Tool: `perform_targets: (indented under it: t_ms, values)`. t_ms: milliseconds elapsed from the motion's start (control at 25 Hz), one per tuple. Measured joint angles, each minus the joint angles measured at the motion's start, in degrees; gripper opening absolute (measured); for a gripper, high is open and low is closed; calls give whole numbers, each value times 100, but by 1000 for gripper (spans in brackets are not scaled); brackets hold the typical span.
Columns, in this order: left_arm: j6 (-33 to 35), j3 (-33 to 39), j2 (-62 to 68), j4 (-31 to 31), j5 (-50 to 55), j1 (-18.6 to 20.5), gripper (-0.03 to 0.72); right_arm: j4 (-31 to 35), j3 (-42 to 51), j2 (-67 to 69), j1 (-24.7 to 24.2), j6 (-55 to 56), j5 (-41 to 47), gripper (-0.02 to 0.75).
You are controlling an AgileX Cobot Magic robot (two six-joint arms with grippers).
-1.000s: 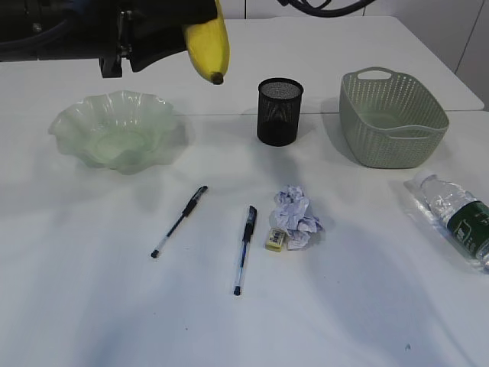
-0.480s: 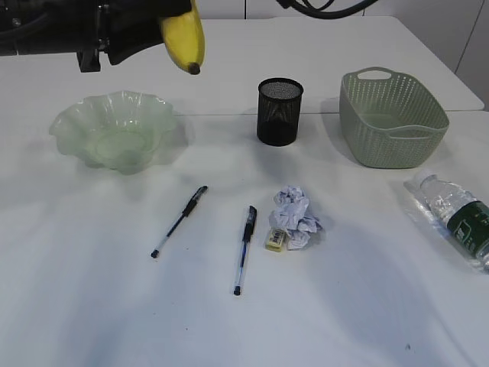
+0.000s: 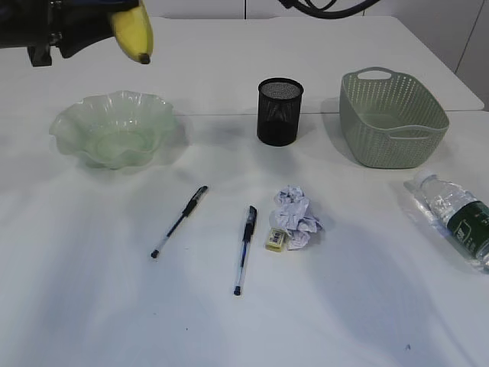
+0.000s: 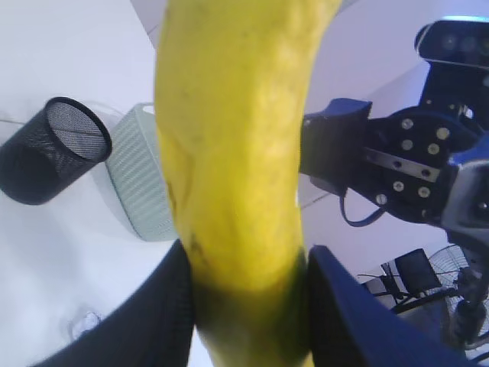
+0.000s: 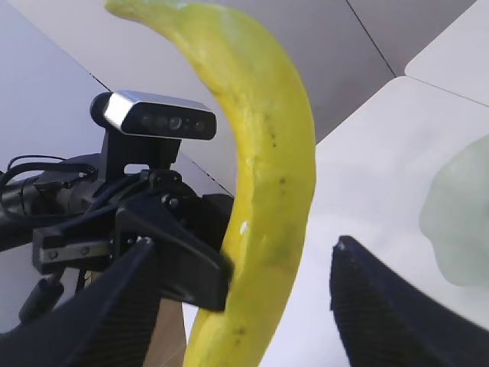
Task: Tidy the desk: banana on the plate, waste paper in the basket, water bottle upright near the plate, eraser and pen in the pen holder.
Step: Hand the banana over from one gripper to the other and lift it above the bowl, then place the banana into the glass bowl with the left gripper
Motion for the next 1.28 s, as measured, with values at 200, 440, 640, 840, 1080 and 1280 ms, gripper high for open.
perform_targets:
  t_ms: [200, 440, 640, 840, 1080, 1280]
  values:
    - [65, 0, 0, 260, -41, 501, 267, -214, 0, -4, -177, 0, 0, 517]
    - [170, 0, 0, 904, -485, 953, 267, -1176, 0, -4, -311, 0, 0, 517]
    - [275, 0, 0, 1650, -1038, 1028, 267, -1898, 0, -4, -320, 0, 0, 517]
    - [356, 0, 0, 2504, -1526, 1028, 266, -2644, 0, -4, -320, 0, 11, 517]
    - [667, 0, 33, 3240, -2142, 1028, 266, -3646, 0, -4, -320, 15, 19, 517]
    - [873, 0, 346, 3552, -2327, 1038, 266, -4131, 0, -4, -320, 168, 32, 517]
